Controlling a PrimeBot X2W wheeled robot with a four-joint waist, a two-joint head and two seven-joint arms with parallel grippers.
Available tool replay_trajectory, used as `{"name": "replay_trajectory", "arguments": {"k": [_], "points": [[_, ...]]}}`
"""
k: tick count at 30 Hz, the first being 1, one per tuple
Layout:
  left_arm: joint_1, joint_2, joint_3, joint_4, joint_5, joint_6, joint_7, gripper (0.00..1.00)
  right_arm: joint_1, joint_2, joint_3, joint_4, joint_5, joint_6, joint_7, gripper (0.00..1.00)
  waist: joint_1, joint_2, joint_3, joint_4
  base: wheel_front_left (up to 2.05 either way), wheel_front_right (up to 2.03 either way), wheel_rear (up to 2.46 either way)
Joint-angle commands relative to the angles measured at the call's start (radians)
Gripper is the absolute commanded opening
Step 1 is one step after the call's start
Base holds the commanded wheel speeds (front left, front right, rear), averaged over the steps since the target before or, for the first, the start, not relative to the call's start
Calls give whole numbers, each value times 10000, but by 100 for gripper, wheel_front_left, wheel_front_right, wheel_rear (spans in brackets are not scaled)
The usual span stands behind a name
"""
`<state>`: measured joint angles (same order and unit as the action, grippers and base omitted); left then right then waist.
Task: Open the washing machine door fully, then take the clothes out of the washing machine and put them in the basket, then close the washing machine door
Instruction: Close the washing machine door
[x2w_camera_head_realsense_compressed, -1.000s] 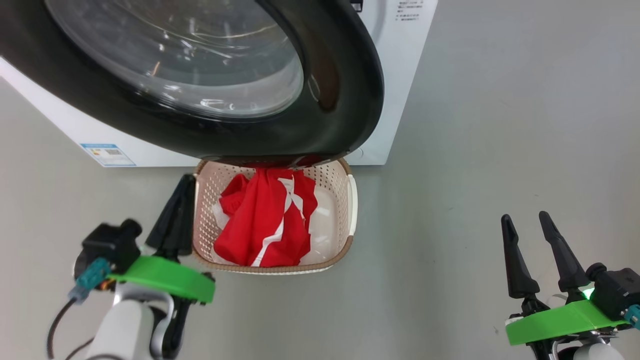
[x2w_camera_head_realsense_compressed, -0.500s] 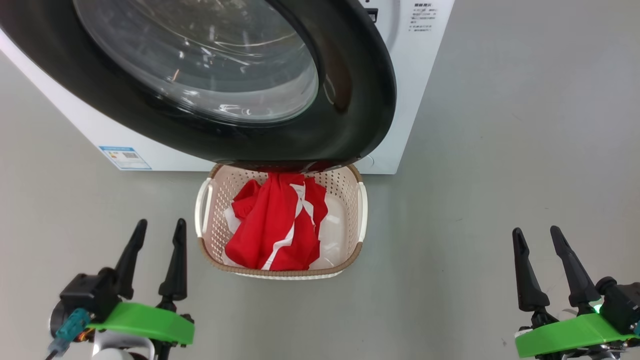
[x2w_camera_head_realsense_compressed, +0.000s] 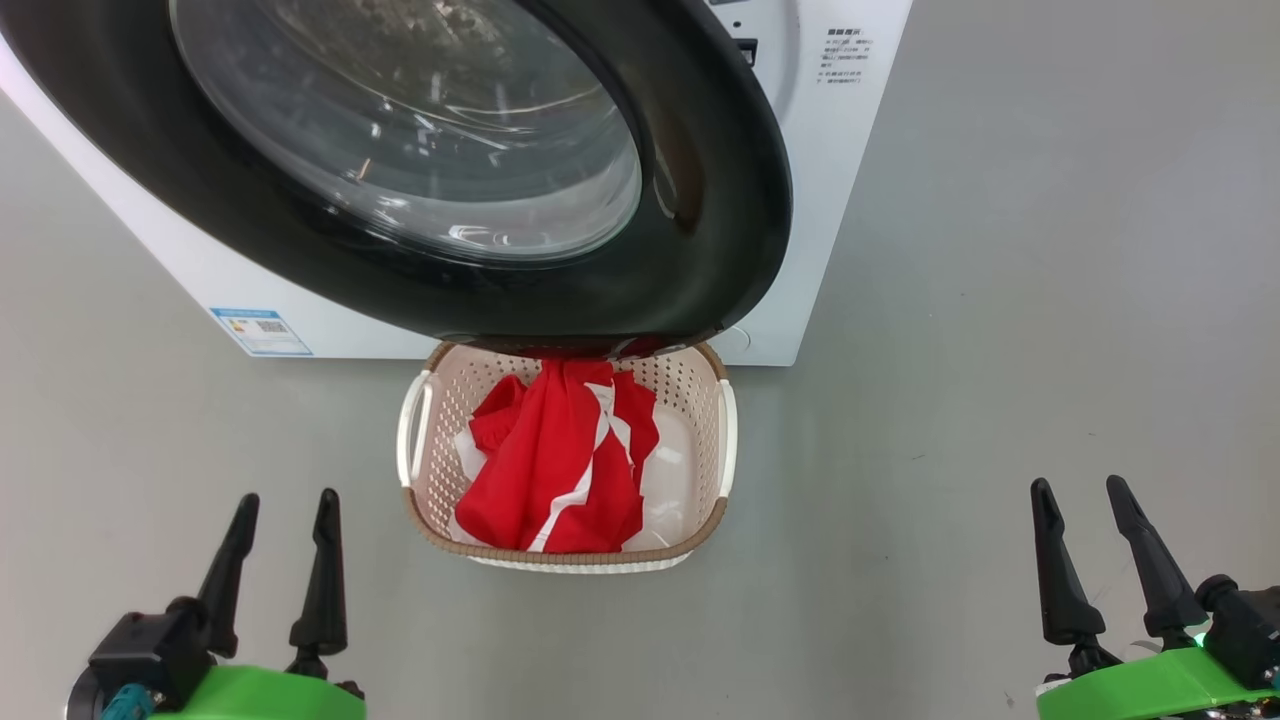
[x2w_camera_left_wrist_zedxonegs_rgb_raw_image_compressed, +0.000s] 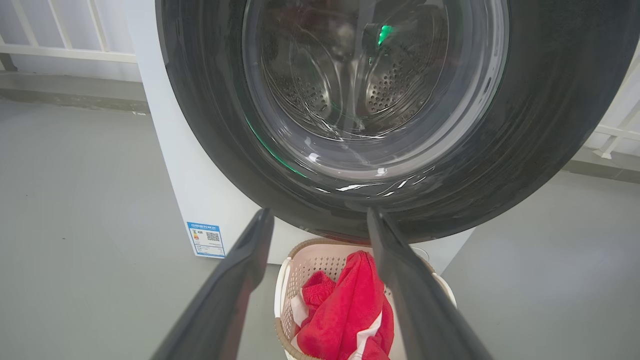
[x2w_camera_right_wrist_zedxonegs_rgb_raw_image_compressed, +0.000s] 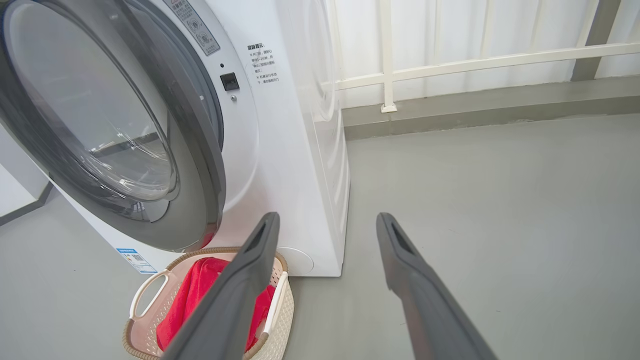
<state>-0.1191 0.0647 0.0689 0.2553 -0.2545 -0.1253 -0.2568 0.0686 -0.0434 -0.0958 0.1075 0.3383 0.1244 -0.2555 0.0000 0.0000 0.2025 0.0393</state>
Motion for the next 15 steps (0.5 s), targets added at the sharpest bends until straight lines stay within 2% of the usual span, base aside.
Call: {"name": "replay_trajectory", "arguments": {"k": [1,15], "points": [[22,103,397,-311,114,-54,-49,100,-26,-109,162,-260,-111,63,-63,100,0,0,2,3,0,0,0],[115,-72,507,-500,223,-54,-49,100,-107,-96,247,-314,-104,63,-63,100,0,0,2,108,0,0,0]]}}
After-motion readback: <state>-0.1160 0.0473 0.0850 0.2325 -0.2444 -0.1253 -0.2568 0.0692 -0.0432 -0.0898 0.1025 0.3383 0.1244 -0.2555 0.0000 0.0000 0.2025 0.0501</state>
